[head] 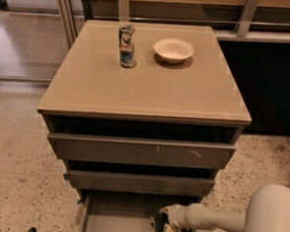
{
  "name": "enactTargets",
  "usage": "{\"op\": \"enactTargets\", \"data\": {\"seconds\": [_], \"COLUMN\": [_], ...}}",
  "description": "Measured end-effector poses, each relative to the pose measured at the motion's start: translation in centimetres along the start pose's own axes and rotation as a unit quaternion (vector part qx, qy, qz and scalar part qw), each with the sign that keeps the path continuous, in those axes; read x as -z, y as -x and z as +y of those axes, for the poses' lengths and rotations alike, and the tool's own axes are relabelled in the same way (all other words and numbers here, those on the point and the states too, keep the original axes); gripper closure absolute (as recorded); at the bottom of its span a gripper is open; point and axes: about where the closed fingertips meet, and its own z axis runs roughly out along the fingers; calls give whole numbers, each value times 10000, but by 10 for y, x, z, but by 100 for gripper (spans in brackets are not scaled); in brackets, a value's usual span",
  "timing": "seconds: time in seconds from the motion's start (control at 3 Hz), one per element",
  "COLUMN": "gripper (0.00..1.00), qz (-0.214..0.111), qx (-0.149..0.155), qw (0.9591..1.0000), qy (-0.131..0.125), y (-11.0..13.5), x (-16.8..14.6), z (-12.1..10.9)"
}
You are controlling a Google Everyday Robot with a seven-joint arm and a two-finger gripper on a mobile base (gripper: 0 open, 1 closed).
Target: Place sponge into bottom drawer
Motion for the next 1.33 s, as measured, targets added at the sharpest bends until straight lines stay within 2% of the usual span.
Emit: {"op": "enactTargets", "data": {"seconds": [0.33, 0.67, 1.33], "gripper": [100, 100, 100], "qz": [-40, -102, -119], "qx": [1, 33, 44], "qw": [9999, 9993, 9976], "qy": [-127, -372, -681], "y": [-1, -2, -9], "x": [-7, -19, -38], "z": [3, 7, 4]}}
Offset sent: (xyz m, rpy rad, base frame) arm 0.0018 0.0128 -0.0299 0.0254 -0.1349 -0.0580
